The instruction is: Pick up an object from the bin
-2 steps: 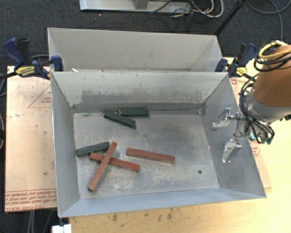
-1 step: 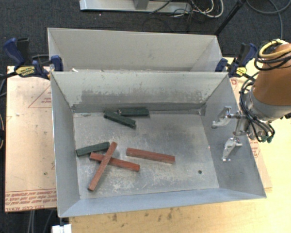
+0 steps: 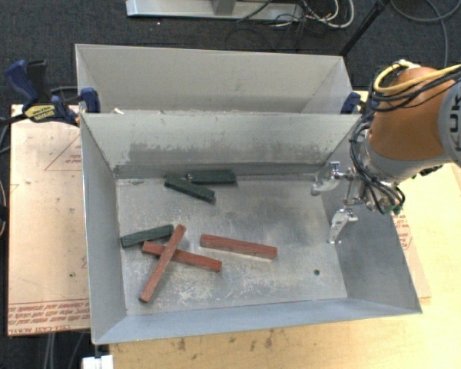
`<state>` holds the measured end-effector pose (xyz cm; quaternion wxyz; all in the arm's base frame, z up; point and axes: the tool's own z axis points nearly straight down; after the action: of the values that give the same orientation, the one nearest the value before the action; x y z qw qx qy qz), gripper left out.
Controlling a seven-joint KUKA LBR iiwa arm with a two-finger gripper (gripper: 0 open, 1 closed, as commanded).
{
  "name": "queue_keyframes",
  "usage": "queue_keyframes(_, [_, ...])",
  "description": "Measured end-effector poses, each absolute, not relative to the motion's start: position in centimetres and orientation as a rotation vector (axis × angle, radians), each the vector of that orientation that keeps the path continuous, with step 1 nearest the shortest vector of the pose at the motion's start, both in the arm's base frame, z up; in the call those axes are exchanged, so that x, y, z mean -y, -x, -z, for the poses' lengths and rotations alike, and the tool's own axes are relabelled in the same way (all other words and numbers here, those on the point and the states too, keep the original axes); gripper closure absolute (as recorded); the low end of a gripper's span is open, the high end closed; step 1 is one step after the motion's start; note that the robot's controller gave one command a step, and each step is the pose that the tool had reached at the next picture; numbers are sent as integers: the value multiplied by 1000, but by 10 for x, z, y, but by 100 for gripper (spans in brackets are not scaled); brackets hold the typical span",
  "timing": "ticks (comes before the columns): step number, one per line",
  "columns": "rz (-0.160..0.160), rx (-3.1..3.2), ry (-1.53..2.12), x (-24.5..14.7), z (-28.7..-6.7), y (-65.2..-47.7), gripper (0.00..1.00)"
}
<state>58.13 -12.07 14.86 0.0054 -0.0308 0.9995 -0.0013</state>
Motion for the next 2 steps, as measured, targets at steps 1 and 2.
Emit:
queue_keyframes(1, [-3, -3140, -27, 102, -111, -573, 0])
queue_keyframes(2, [11, -3127, 184, 50, -78, -574, 100])
